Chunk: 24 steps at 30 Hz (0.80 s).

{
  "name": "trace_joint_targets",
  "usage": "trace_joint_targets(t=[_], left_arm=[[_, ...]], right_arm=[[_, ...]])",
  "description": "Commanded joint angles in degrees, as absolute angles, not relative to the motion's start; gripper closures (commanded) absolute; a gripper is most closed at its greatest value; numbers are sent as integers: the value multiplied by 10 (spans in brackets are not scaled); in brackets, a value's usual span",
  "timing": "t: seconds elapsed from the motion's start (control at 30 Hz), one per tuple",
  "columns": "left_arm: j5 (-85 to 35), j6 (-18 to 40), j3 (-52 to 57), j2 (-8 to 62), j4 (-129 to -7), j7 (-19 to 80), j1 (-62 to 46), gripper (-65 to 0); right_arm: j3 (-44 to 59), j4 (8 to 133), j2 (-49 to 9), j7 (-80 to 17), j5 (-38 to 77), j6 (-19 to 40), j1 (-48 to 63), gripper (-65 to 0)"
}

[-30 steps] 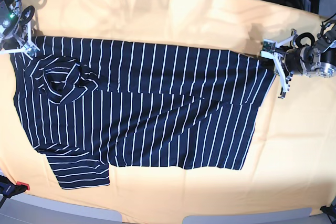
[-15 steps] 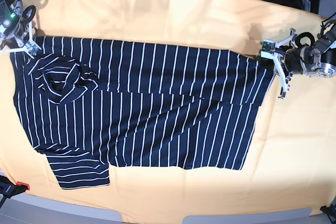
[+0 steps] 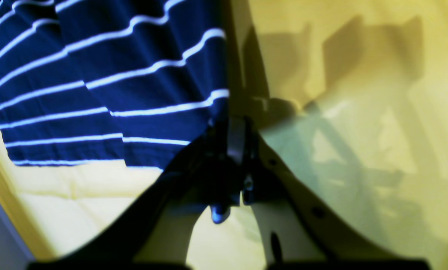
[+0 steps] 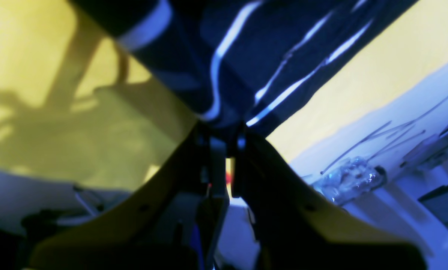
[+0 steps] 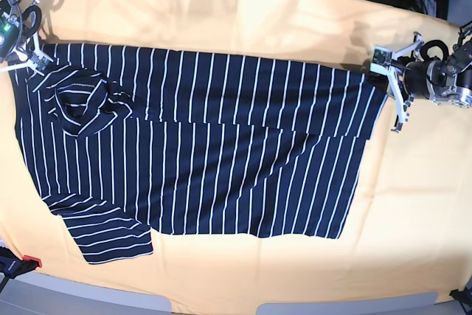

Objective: Fold the T-shirt properly
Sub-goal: 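Drag the shirt toward the robot with both grippers, then release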

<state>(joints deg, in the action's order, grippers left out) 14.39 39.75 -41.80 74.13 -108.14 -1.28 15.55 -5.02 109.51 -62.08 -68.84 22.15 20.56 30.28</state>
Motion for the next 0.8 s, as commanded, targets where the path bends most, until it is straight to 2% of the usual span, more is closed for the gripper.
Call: trace_joint_targets(t=[0.0, 0.2, 0.5, 0.77], left_arm=[[140, 400, -412, 760, -1091, -18, 162, 0], [113, 400, -412, 785, -1103, -17, 160, 0], [108, 400, -412, 825, -1103, -63, 159, 0], [52, 400, -412, 860, -1132, -64, 132, 0]], right_arm=[[-44, 1107, -641, -707, 225, 207, 300, 0], [-44, 1111, -671, -708, 227, 217, 315, 0], [-44, 1111, -716, -727, 227, 230, 387, 0], [-44, 1111, -742, -733, 227, 232, 456, 0]])
